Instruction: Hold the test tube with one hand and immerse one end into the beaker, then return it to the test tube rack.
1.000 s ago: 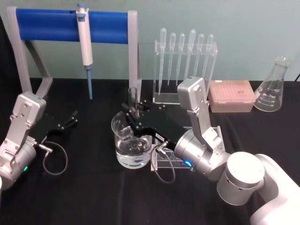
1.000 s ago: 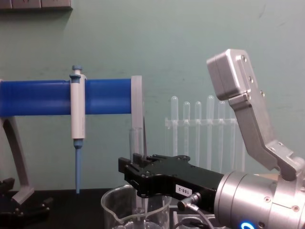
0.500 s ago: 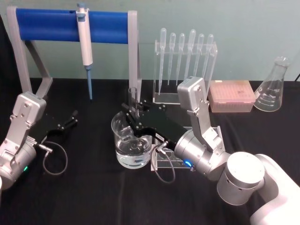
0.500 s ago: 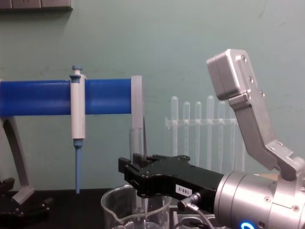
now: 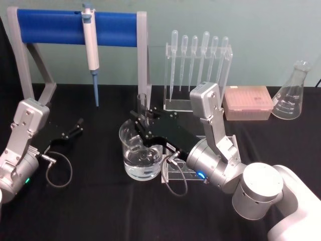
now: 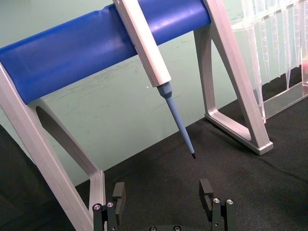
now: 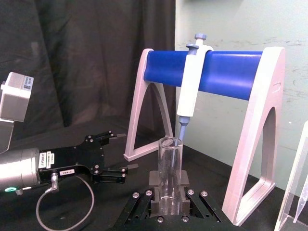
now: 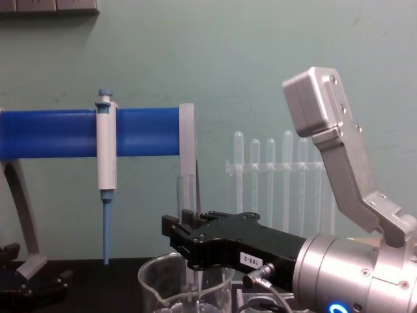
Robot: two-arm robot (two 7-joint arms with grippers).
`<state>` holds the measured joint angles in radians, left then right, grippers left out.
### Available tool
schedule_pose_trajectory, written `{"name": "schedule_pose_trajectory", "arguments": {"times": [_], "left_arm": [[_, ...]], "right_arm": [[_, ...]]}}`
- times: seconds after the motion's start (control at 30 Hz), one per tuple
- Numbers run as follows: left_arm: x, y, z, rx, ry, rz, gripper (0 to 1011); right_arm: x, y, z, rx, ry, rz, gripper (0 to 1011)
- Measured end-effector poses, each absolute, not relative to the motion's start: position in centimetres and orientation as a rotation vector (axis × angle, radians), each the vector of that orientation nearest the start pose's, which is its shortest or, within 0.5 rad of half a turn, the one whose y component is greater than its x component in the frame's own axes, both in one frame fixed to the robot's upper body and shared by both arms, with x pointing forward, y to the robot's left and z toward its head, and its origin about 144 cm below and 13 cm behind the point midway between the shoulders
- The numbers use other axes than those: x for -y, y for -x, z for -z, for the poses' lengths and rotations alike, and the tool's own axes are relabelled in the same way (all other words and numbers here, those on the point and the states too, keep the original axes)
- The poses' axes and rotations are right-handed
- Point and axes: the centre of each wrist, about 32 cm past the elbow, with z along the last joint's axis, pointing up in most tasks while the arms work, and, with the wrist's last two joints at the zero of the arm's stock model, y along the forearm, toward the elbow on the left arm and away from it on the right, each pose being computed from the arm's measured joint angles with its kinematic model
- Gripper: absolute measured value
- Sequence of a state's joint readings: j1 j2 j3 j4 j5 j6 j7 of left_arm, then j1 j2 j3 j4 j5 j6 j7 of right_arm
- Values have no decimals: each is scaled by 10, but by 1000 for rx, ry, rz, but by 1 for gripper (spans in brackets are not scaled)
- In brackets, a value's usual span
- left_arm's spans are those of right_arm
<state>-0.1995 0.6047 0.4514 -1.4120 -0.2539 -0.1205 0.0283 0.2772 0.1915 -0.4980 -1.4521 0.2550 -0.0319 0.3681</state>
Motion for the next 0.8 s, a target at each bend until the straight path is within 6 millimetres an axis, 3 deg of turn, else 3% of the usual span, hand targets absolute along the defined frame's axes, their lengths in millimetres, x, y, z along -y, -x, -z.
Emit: {"name": "schedule_pose_trajectory", "arguments": {"times": [0.8], "left_arm": [[-310, -489, -1140, 285, -304, -1248, 1000]], "right_arm": [[139, -504, -1173, 81, -26, 743, 225]]}}
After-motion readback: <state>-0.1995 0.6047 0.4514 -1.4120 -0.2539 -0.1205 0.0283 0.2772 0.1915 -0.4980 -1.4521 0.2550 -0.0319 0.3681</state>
